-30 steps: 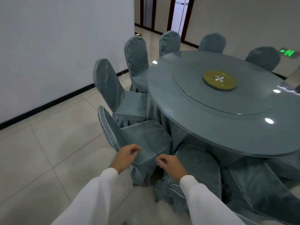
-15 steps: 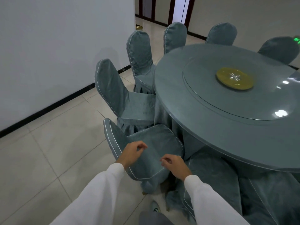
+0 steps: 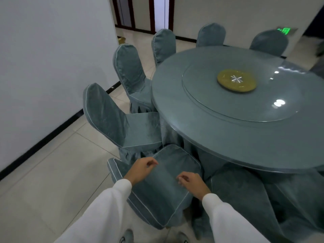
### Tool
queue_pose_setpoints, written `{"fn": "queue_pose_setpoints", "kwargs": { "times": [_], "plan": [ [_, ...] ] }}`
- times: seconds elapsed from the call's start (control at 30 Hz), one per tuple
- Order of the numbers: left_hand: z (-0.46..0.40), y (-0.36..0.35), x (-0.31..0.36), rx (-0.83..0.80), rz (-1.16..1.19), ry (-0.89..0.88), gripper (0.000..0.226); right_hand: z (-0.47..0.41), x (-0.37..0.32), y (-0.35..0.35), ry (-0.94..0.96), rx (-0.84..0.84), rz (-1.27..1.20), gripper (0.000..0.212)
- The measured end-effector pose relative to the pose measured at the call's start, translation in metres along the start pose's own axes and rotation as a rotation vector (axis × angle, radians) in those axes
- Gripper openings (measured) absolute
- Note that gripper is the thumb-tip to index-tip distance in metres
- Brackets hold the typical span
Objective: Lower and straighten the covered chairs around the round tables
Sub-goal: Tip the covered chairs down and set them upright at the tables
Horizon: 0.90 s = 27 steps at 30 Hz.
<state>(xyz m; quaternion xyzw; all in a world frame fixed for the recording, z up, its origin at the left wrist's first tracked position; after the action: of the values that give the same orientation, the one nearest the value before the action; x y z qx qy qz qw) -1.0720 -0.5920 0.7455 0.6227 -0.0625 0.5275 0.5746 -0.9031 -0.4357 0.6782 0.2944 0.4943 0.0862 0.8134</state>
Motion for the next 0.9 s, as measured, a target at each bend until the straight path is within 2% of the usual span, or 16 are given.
{"fn": "queue_pose_setpoints", "kwargs": {
  "times": [0.17, 0.43, 0.57, 0.63, 0.77, 0.83, 0.9],
  "plan": [
    [-0.015, 0.010, -0.031, -0.134, -0.009, -0.091, 0.017, 0.004, -0.011, -0.025, -0.108, 0.140, -0.035, 0.018],
    [-0.004, 0.032, -0.065, -0.321, -0.058, -0.245, 0.019, 0.041, -0.067, -0.088, -0.212, 0.248, -0.187, 0.009],
    [0.008, 0.042, -0.080, -0.437, -0.070, -0.288, 0.010, 0.064, -0.094, -0.120, -0.247, 0.292, -0.251, 0.026],
    [0.015, 0.049, -0.083, -0.484, -0.082, -0.303, 0.011, 0.070, -0.101, -0.132, -0.234, 0.295, -0.192, 0.040],
    [0.026, 0.059, -0.090, -0.573, -0.149, -0.372, 0.042, 0.080, -0.107, -0.142, -0.211, 0.317, -0.020, 0.059],
    [0.028, 0.060, -0.094, -0.604, -0.239, -0.442, 0.044, 0.083, -0.105, -0.145, -0.199, 0.325, 0.070, 0.070],
    [0.026, 0.058, -0.099, -0.624, -0.272, -0.488, 0.040, 0.083, -0.106, -0.149, -0.186, 0.320, 0.217, 0.062]
  ]
}}
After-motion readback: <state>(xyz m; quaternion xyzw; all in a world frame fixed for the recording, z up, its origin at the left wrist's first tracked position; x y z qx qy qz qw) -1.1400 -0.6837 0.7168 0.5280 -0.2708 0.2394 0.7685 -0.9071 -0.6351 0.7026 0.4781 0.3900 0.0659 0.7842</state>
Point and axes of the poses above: each hand's wrist, its own z-axis away from the middle knuckle, its own y-axis out of the back of the hand, x = y × z, the point moved 10 cm from there along -z, towards the middle knuckle
